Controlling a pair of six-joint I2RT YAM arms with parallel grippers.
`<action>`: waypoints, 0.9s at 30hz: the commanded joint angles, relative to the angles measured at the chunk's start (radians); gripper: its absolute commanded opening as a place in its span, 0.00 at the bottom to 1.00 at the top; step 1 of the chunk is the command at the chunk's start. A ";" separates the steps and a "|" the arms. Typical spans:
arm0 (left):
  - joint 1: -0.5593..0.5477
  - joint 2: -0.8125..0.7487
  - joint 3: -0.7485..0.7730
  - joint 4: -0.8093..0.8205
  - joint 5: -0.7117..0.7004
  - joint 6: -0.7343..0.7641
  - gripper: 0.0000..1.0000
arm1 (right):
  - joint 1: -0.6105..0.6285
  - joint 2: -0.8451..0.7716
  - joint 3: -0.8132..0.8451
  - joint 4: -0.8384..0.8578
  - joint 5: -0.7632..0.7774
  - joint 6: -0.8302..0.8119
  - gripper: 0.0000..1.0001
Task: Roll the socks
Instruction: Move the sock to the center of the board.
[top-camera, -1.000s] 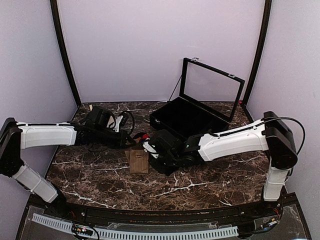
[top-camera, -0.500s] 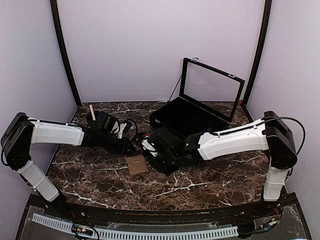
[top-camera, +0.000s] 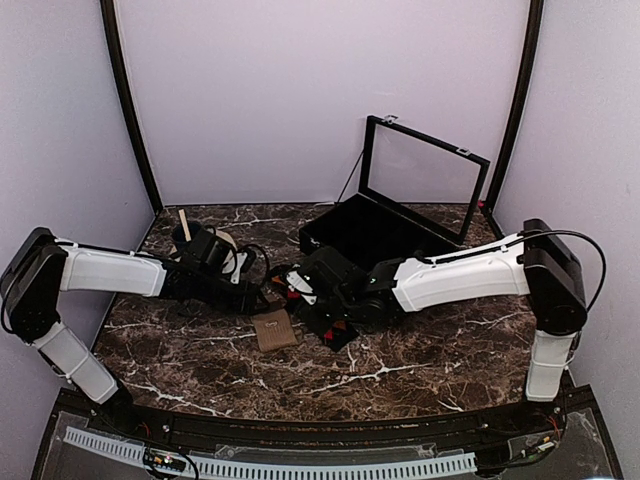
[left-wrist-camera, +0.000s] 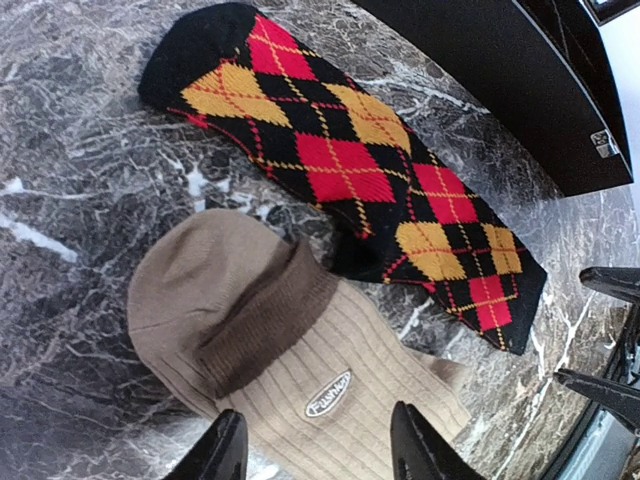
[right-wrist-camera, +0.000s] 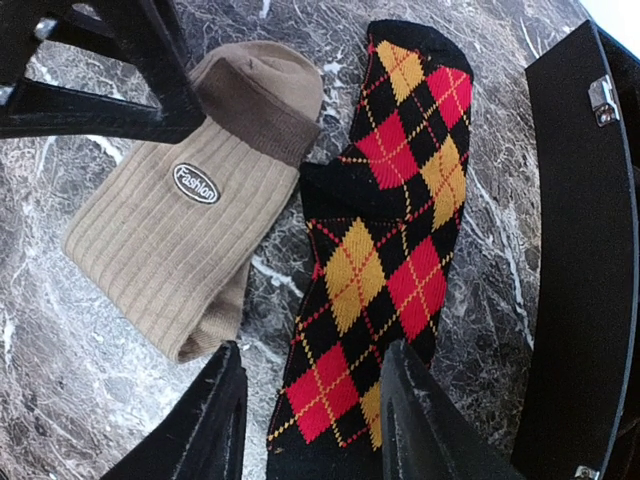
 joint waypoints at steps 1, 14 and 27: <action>0.002 -0.012 0.005 -0.022 -0.057 0.008 0.52 | -0.007 0.019 0.037 0.028 -0.027 -0.007 0.43; 0.010 0.095 0.072 -0.050 -0.084 0.037 0.51 | -0.007 0.012 0.035 0.024 -0.029 -0.013 0.42; 0.021 0.128 0.093 -0.052 -0.085 0.044 0.51 | -0.013 0.019 0.043 0.020 -0.035 -0.020 0.42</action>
